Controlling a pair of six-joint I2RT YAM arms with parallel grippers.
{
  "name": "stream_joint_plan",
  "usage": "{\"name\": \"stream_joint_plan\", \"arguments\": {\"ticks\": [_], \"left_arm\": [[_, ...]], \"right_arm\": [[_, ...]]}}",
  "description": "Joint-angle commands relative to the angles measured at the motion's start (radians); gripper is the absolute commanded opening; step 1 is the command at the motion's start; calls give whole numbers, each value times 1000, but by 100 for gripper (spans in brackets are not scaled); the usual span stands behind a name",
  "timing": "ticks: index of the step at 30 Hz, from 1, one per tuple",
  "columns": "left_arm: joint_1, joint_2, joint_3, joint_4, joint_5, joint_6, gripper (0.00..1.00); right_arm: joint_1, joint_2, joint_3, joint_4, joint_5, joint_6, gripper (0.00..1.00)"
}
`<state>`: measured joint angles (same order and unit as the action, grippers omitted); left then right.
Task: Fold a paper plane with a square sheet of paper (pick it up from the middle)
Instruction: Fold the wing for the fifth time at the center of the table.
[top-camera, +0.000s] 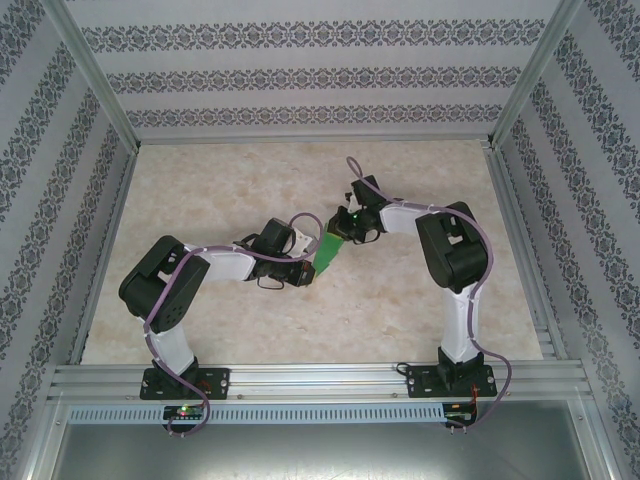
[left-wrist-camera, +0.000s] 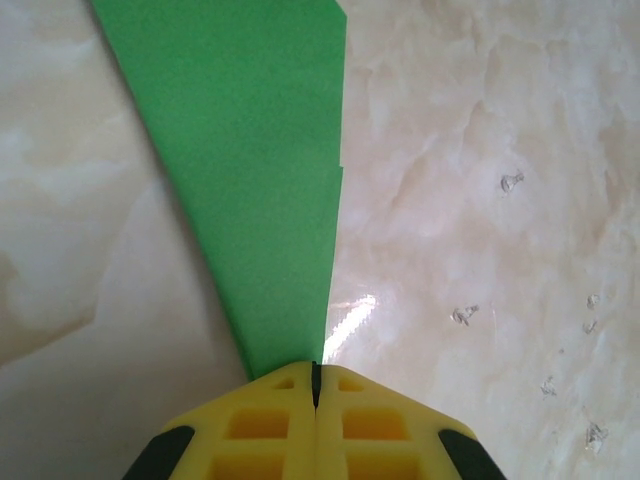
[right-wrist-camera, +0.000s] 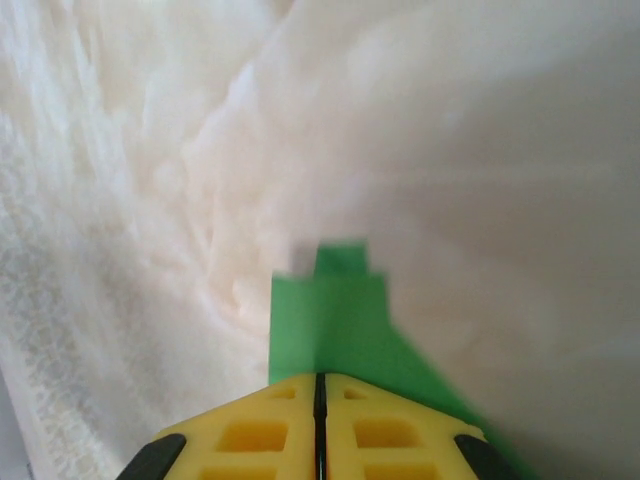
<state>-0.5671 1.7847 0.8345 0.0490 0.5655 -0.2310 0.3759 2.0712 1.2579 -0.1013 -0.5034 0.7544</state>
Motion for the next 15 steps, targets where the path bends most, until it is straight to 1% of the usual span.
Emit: {"name": "stream_joint_plan", "arguments": {"ticks": [1,3,11,15], "left_arm": [[-1,23,-49,-180,13,18,0],[-1,28,-44,-179,10,21,0],[1,45,-23,-179,14,19,0],[1,53,-17,-179,19,22,0]], "right_arm": [[-31,13,26,-15,37,-40,10],[-32,-23,2,-9,16,-39,10],[-26,-277,-198,32,-34,6,10],[-4,-372,-288,41,-22,36,10]]}}
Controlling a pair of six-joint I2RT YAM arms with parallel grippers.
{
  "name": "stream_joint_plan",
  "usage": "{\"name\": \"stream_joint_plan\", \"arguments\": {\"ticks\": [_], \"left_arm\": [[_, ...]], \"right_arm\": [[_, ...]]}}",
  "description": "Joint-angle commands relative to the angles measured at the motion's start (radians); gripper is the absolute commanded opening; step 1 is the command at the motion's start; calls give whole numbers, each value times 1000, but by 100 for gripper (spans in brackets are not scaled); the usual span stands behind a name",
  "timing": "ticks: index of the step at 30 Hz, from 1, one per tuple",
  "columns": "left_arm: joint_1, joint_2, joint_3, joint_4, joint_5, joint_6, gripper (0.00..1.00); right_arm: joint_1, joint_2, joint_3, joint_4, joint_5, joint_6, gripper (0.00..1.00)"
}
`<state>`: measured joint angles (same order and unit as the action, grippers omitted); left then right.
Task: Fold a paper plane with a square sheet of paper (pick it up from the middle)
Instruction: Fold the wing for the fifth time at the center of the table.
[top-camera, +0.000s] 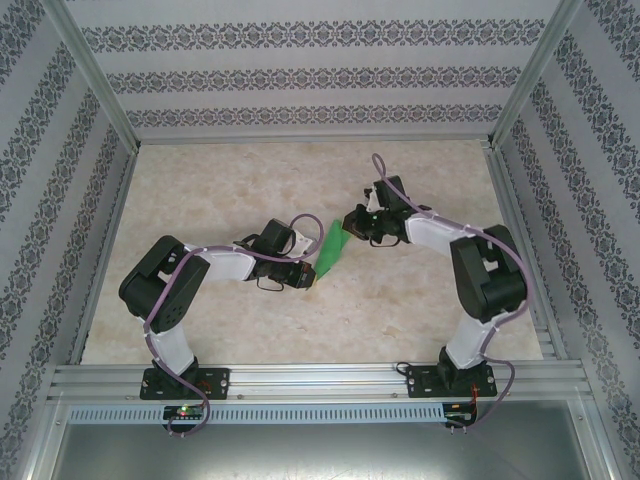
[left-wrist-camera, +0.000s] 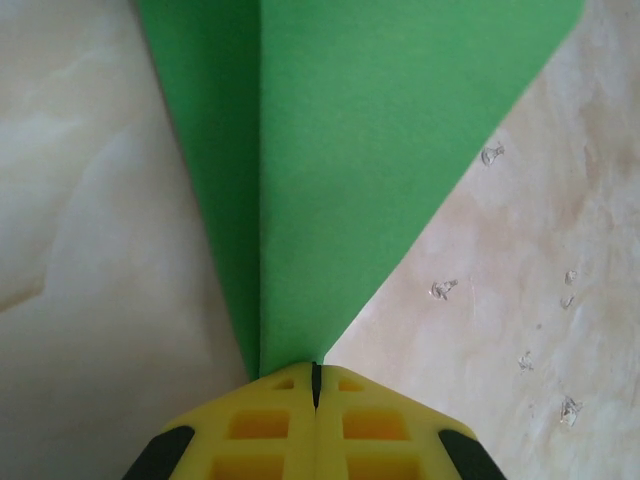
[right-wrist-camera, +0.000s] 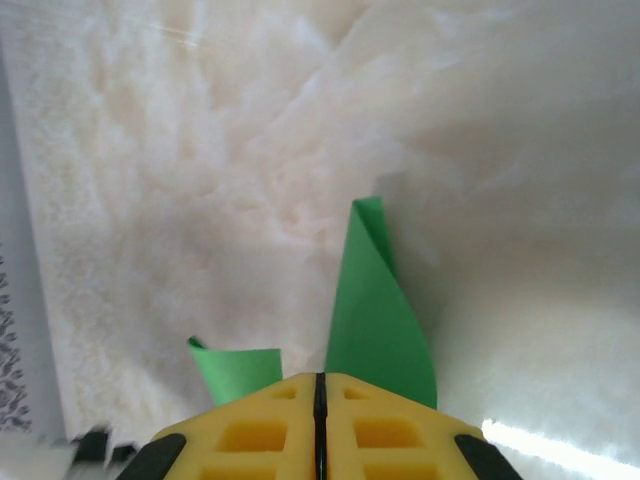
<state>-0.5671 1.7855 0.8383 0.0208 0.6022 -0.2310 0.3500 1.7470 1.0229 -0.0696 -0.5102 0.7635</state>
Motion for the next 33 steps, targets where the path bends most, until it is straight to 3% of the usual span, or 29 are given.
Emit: {"name": "stream_joint_plan", "arguments": {"ticks": [1,9,13,17,23,28,33], "left_arm": [[1,52,-20,-152,-16,22,0],[3,53,-20,-152,-4,25,0],[2,57,-15,-150,-2,21,0],[2,61,-9,-145,5,19,0],[2,47,-11,-151,11,21,0],[2,43,-17,-147,19,20,0],[3,44,-19,-152,19,27,0]], "right_arm": [[27,-67,-72,7,-2,29,10],[-19,-210,-144,-69,84,-12,12],[10,-225,-164,-26,22,42,12],[109,-148,-193,159,-56,186,12],[184,9,-154,270,-56,251,11],[191,120,-112,286,-50,241,12],[176,162,-43,140,50,141,12]]}}
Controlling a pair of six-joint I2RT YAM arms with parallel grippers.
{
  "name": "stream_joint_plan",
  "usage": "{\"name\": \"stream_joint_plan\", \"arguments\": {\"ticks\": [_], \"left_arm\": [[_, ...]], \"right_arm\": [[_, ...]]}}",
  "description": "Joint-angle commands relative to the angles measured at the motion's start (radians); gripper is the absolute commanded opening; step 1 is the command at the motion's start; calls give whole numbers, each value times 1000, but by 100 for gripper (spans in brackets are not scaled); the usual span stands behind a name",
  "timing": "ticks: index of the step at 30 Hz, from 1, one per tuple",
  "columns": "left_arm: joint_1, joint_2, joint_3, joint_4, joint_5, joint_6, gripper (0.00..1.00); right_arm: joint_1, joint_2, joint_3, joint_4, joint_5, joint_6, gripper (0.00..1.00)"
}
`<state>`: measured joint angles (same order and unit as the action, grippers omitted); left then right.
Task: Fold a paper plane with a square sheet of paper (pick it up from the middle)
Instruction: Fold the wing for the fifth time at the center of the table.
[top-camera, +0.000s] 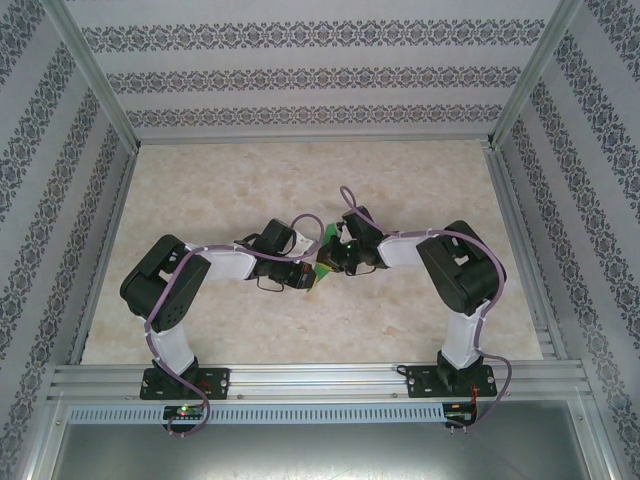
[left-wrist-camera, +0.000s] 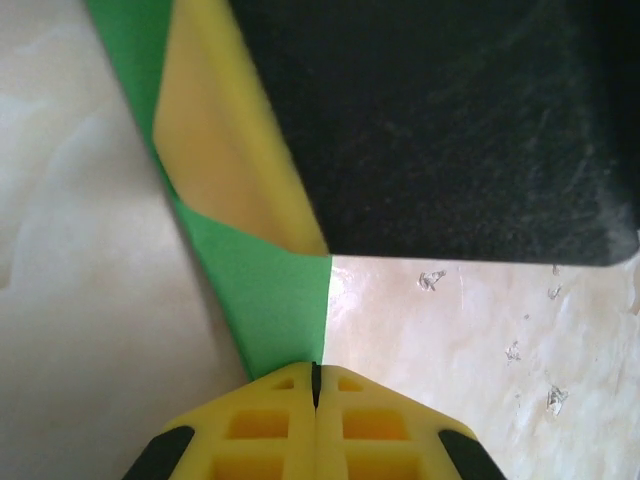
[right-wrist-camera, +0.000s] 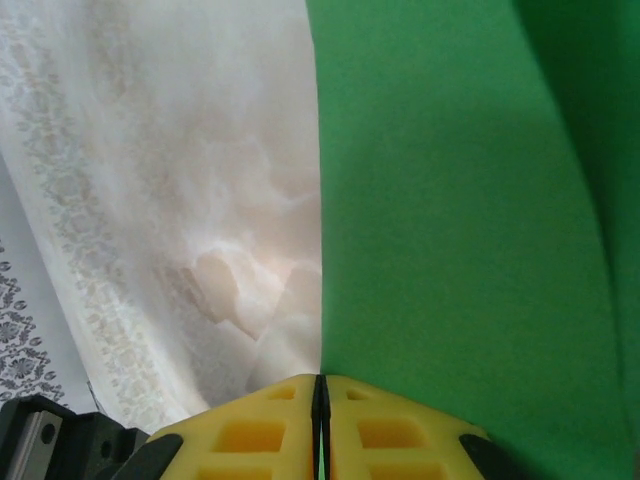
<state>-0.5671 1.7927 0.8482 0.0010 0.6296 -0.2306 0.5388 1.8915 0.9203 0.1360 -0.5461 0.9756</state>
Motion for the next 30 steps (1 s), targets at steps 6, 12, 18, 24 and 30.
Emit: {"name": "stream_joint_plan", "arguments": {"ticks": [6,12,18,24,30], "left_arm": [[2,42,-35,-131,-8,30,0],[3,33,-50,-127,-8,27,0],[3,21,-58,-133,-13,26,0],[3,20,-60,-135,-7,24,0],[3,12,-46,-135,7,13,0]], "right_arm": [[-69,55,143,-157,147,-146,11],[-111,150,285,-233,131,-208,12],[-149,234,346,-258,126,-238,12],[-197,241,372,-281,157,-272,12],[-232,209,407,-301,123,-291,12]]}}
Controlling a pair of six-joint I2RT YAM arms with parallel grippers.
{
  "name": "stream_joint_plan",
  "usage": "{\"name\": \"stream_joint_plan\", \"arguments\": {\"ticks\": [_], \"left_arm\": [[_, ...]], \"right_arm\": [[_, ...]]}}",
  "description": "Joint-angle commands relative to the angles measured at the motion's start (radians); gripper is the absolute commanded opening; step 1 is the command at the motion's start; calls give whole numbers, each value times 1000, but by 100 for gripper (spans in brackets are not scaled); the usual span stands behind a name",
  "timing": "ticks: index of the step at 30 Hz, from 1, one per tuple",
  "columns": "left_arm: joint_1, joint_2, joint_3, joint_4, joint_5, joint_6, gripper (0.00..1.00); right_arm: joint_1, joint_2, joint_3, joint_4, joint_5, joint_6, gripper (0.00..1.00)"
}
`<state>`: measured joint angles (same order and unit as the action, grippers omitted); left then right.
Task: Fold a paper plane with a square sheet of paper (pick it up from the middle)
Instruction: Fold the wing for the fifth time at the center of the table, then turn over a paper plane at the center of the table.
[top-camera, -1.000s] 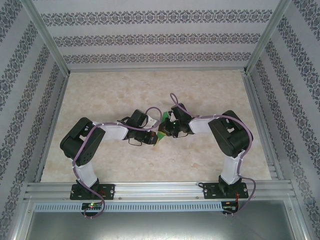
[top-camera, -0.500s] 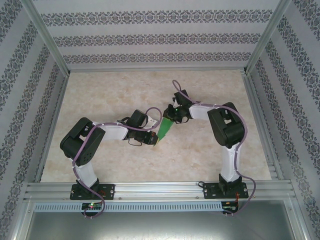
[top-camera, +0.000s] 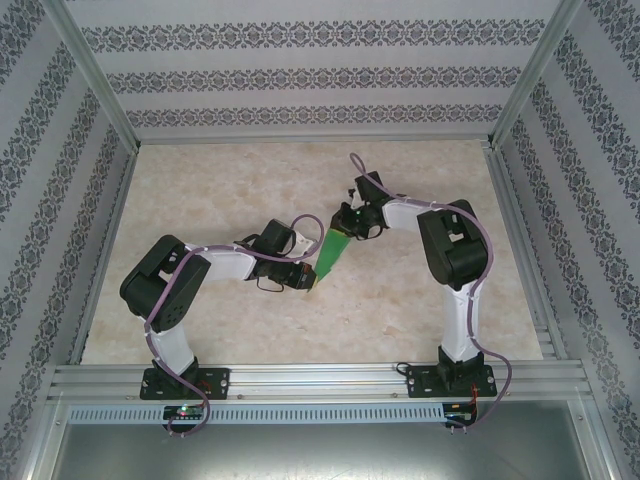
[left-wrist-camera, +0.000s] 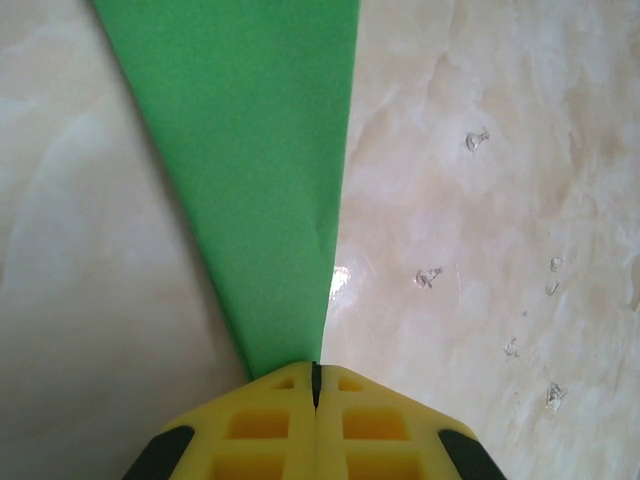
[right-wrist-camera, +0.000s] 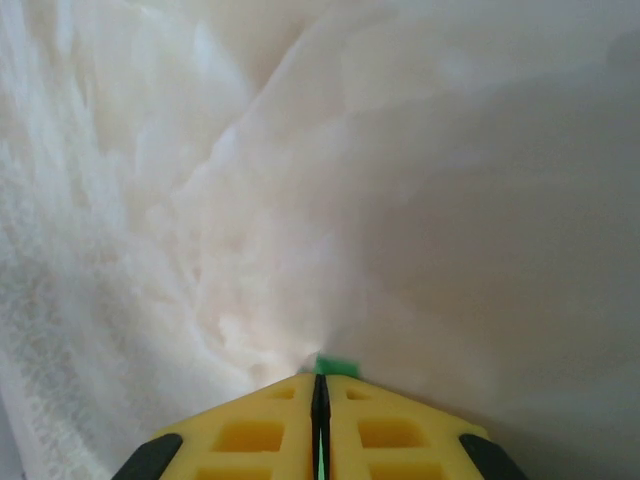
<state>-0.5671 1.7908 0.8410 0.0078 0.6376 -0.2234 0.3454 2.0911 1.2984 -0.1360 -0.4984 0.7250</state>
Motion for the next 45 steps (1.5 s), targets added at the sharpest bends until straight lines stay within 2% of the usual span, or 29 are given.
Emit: {"name": "stream_joint_plan", "arguments": {"ticks": [1,5,11,19,25,28,36,45], "left_arm": [[3,9,-35,-142,0,2,0],[1,3,-8,-146,17,-10,1],[1,-39,37,-157,25,-33,10],[-1,-120,103,-207,-2,-51,32],[-24,-151,112,-257,-79,-54,48],[-55,-128,145,-292,-142,-47,51],[-91,-40,215,-339,-291,-44,52],[-108,28,276,-366,-308,-27,52]], "right_arm": [[-40,-7,27,-31,71,-45,12],[-58,-80,-9,-36,63,-58,14],[-94,-243,-125,-34,39,-88,25],[-101,-457,-294,-24,19,-117,42],[-106,-548,-371,-41,34,-128,48],[-111,-576,-399,-51,38,-130,53],[-129,-639,-468,-66,49,-141,54],[-137,-664,-495,-71,55,-146,54]]}}
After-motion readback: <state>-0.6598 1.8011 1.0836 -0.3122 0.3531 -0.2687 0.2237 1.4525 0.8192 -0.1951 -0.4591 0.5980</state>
